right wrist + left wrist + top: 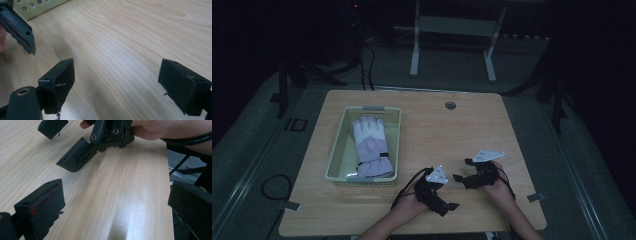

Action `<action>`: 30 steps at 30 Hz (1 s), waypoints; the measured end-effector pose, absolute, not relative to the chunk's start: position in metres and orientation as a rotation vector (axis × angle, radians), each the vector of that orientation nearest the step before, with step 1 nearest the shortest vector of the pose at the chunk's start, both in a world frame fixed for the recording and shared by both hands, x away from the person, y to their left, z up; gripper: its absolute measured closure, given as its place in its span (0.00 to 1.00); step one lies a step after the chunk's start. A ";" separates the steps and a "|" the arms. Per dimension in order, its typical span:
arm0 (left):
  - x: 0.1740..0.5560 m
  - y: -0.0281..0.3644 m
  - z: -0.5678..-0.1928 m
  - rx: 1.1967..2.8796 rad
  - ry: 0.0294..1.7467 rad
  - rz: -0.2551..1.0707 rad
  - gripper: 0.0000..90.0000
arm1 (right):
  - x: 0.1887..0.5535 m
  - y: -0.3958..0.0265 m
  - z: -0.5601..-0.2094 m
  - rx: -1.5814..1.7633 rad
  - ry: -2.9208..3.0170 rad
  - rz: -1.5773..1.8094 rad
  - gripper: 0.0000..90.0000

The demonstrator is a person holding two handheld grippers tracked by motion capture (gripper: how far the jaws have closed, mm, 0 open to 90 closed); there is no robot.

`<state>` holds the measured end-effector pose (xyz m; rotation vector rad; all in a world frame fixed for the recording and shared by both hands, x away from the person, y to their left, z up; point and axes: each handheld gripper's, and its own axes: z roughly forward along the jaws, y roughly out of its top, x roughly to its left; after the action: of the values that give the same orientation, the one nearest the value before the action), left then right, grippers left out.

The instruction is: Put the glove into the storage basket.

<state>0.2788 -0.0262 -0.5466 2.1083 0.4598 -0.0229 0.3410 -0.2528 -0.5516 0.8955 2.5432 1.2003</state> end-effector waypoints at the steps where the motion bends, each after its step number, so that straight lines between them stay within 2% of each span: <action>1: 0.278 -0.027 -0.548 2.106 0.457 -0.023 0.01 | 0.340 -0.254 -0.552 0.900 2.551 1.194 0.15; 17: 0.271 -0.030 -0.559 2.123 0.427 -0.003 0.01 | 0.318 -0.275 -0.555 0.869 2.517 1.180 0.15; 30: 0.269 -0.032 -0.566 2.155 0.410 0.014 0.01 | 0.320 -0.284 -0.562 0.903 2.478 1.159 0.15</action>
<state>0.2687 -0.0323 -0.5662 2.1555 0.4099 0.0142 0.3198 -0.2841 -0.5617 0.9033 2.4781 1.1594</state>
